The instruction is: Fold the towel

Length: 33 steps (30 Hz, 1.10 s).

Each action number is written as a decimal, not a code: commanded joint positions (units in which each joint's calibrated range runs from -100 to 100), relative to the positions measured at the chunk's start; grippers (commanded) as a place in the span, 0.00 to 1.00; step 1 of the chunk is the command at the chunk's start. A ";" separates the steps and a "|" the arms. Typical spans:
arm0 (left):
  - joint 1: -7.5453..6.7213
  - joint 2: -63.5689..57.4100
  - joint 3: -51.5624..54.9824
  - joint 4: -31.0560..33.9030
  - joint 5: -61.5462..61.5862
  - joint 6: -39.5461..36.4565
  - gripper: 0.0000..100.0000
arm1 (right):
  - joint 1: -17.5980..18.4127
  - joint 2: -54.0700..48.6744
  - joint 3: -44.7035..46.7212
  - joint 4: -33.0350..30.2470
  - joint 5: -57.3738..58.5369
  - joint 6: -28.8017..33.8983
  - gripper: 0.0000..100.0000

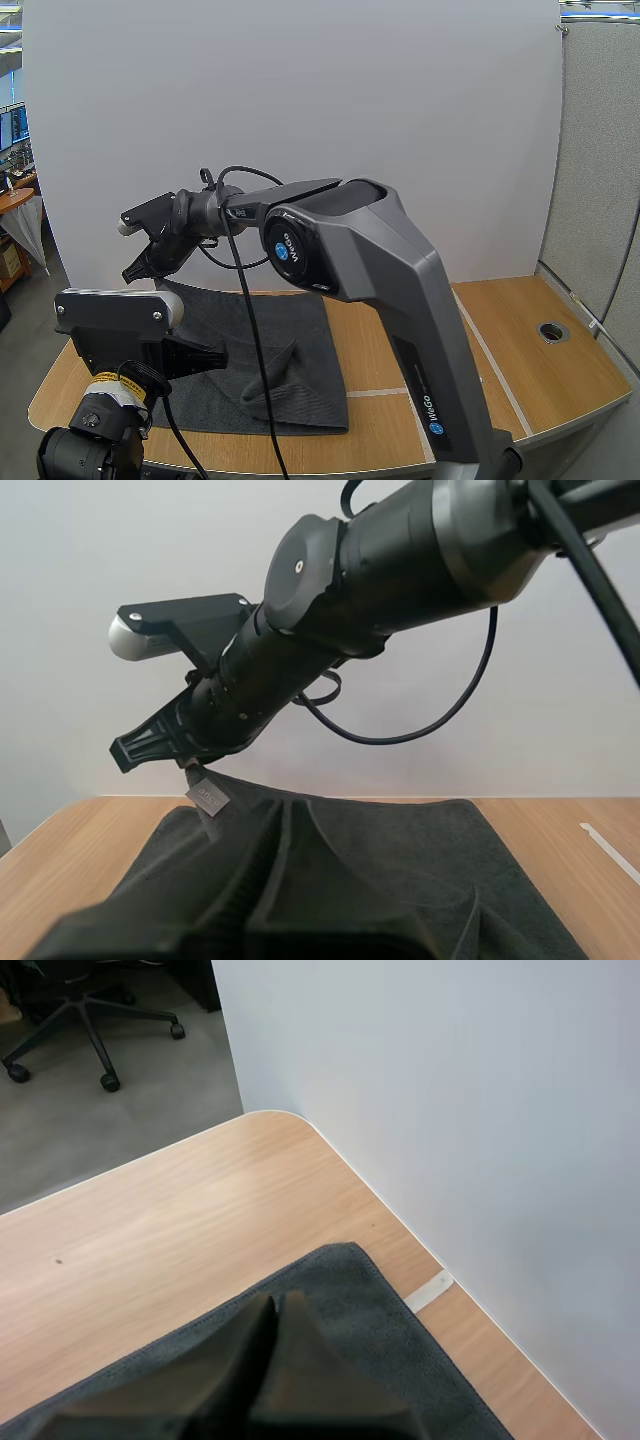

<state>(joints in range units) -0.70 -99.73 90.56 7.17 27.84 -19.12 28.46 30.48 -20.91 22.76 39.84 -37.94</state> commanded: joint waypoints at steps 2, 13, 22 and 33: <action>0.03 -0.27 -0.42 -0.63 -0.52 -0.08 0.00 | 0.05 1.87 -1.76 -0.41 -5.81 -0.04 0.00; 0.03 -0.27 -0.42 -0.63 -0.52 -0.08 0.00 | 0.39 1.97 -1.76 -0.41 -15.81 -0.04 0.00; 0.03 -0.27 -0.42 -0.63 -0.52 -0.08 0.00 | 2.29 4.00 -1.76 -0.41 -19.37 -0.04 0.00; 0.03 -0.27 -0.42 -0.63 -0.52 -0.08 0.00 | 2.45 10.56 -6.85 -0.56 -17.32 -0.04 0.00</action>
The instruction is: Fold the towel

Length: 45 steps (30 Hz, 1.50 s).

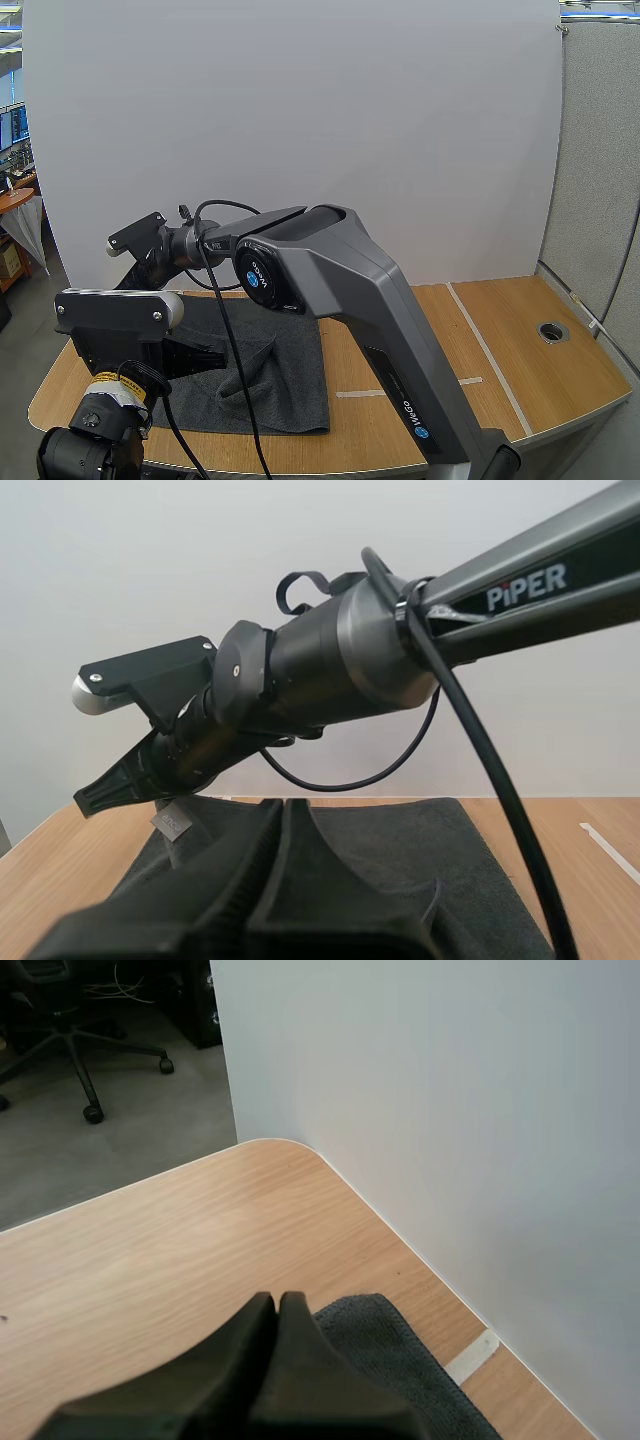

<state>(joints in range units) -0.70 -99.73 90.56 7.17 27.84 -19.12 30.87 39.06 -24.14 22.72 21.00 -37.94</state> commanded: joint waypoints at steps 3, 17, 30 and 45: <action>0.03 -0.27 -0.42 -0.63 -0.52 -0.08 0.00 | 0.05 3.63 -6.23 -1.24 2.40 -0.04 0.00; 0.03 -0.27 -0.42 -0.63 -0.52 -0.08 0.00 | 0.05 6.76 -9.44 -2.43 3.14 -0.04 0.00; 0.03 -0.27 -0.42 -0.63 -0.52 -0.08 0.00 | -0.25 6.76 -9.44 -4.93 3.81 -0.42 1.00; 0.03 -0.27 -0.42 -0.63 -0.52 -0.08 0.00 | -2.29 -1.18 -9.44 -8.43 20.15 -0.09 1.00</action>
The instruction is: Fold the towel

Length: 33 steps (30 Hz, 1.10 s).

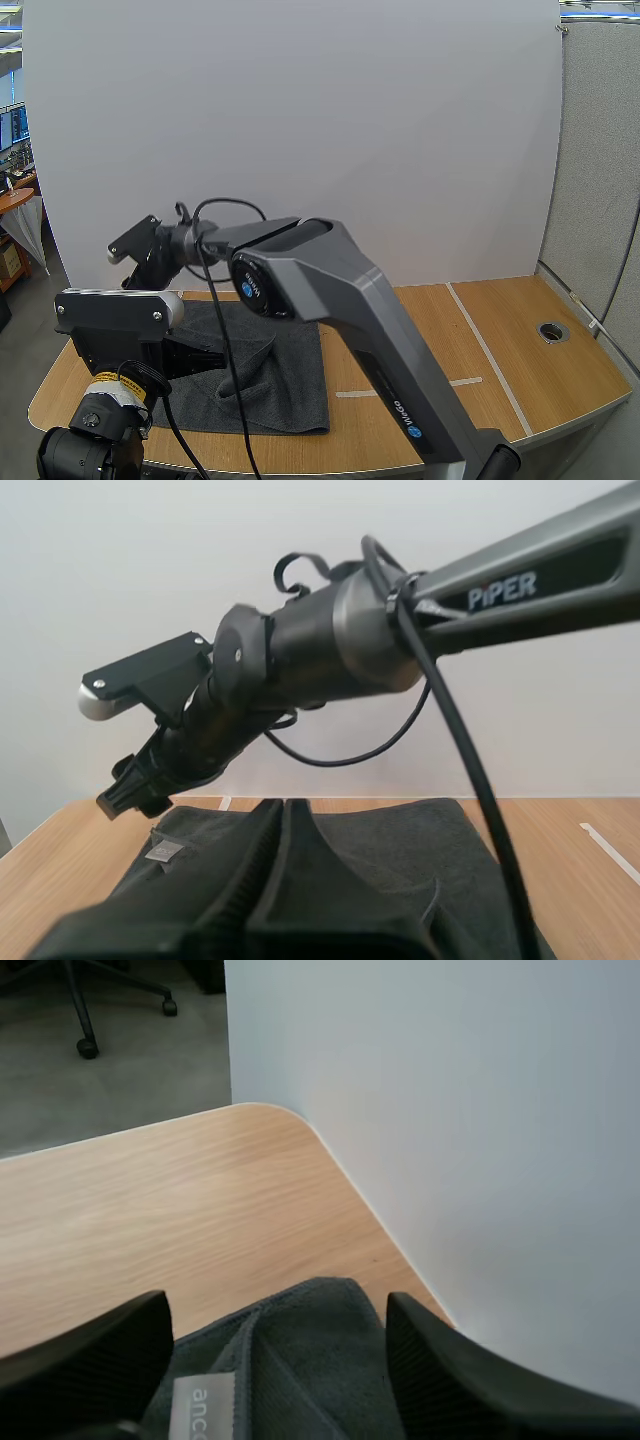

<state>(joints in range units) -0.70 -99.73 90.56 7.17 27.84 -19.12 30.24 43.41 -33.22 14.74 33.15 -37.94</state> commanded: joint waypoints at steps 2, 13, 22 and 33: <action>0.03 -0.27 -0.42 -0.63 -0.52 -0.08 0.00 | -2.43 -7.48 -0.36 -0.45 11.69 -0.09 1.00; 0.03 -0.27 -0.42 -0.63 -0.52 -0.08 0.00 | -7.38 -19.33 -0.23 -0.32 29.32 -0.09 1.00; 0.03 -0.27 -0.42 -0.63 -0.52 -0.08 0.00 | -12.14 -29.59 -0.23 -0.02 41.77 2.18 0.22; 0.03 -0.27 -0.42 -0.63 -0.52 -0.08 0.00 | -18.59 -43.47 1.37 -0.02 55.79 3.07 0.00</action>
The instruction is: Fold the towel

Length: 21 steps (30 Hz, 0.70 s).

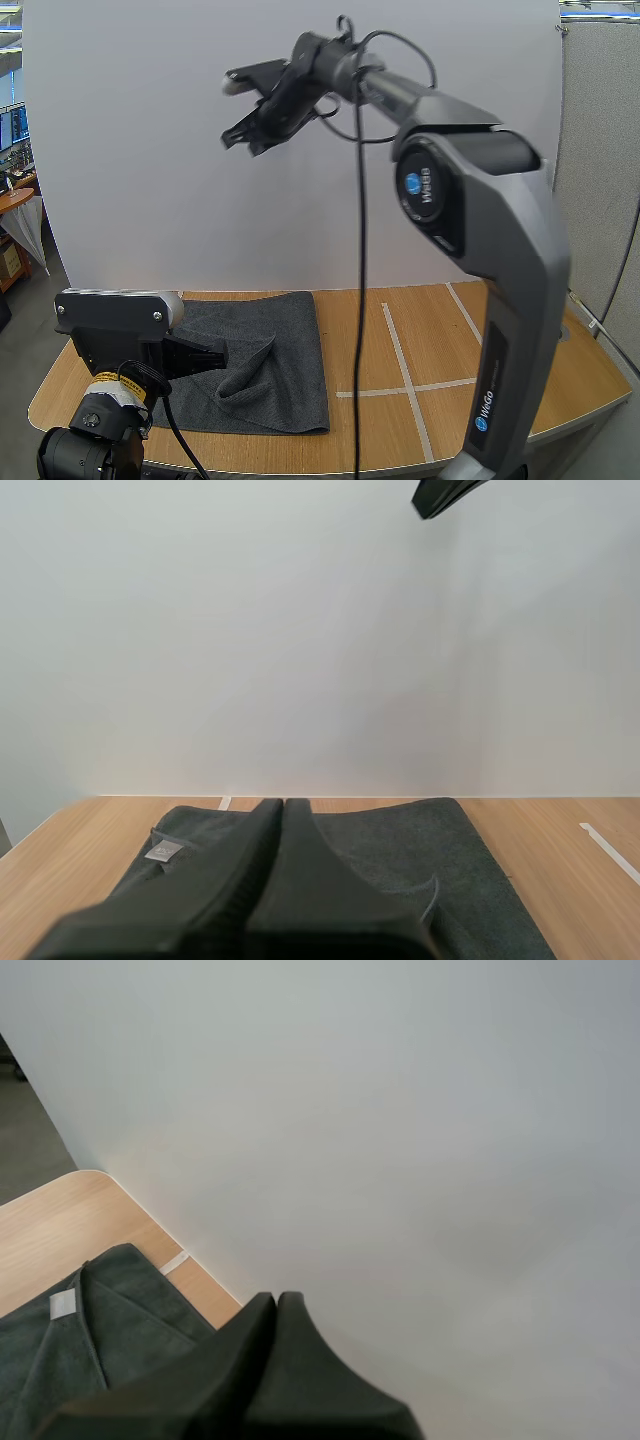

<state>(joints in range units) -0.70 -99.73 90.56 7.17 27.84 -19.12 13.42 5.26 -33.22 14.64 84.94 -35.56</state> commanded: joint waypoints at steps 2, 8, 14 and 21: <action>0.03 -0.27 -0.42 -0.63 -0.52 -0.08 0.00 | -2.88 -9.19 5.35 0.09 2.92 1.35 0.00; 0.03 -0.27 -0.42 -0.63 -0.52 -0.08 0.00 | -5.20 -22.27 22.51 -0.28 -4.60 1.42 0.00; 0.03 -0.27 -0.42 -0.63 -0.52 -0.08 0.00 | -5.36 -35.85 40.56 -1.62 -8.43 1.33 0.00; 0.03 -0.27 -0.42 -0.63 -0.52 -0.08 0.00 | -5.36 -48.44 57.17 -2.91 -8.43 1.15 0.00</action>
<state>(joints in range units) -0.70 -99.73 90.56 7.17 27.84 -19.12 8.26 -33.27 12.26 13.30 77.38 -34.42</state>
